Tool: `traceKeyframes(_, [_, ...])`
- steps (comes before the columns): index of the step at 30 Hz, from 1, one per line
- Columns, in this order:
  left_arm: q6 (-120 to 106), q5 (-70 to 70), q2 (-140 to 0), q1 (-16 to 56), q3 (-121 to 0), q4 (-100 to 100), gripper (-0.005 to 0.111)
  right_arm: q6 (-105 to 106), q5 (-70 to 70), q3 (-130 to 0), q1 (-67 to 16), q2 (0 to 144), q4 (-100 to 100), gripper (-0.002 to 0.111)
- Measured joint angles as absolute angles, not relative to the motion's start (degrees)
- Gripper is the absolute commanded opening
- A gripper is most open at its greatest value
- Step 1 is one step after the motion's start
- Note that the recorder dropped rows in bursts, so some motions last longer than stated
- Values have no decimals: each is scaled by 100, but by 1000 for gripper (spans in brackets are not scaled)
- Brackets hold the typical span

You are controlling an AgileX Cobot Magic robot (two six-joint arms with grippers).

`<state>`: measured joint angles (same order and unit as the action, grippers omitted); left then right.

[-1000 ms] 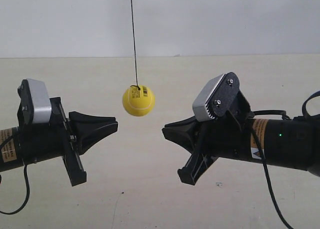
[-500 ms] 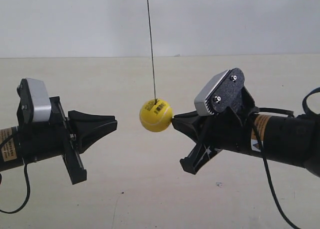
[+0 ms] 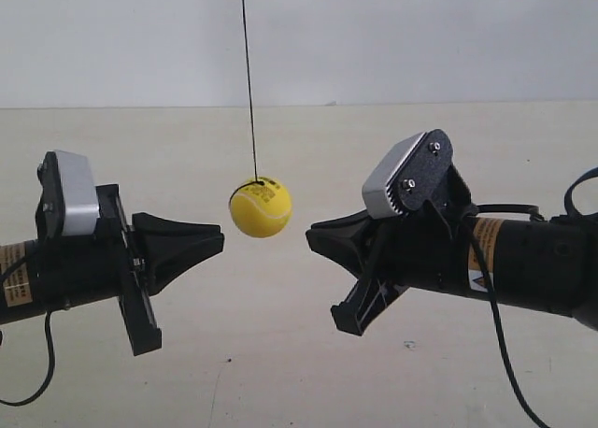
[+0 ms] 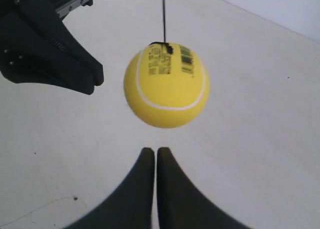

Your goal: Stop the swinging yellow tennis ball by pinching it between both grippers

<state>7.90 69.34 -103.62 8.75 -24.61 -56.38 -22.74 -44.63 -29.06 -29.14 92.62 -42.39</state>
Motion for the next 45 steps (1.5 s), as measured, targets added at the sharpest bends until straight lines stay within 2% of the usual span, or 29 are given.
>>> traceKeyframes(45, [790,6934,-10362,910,-2461,-5404,5,-2271,-4521,-2906,-2914,9262,-4277,0])
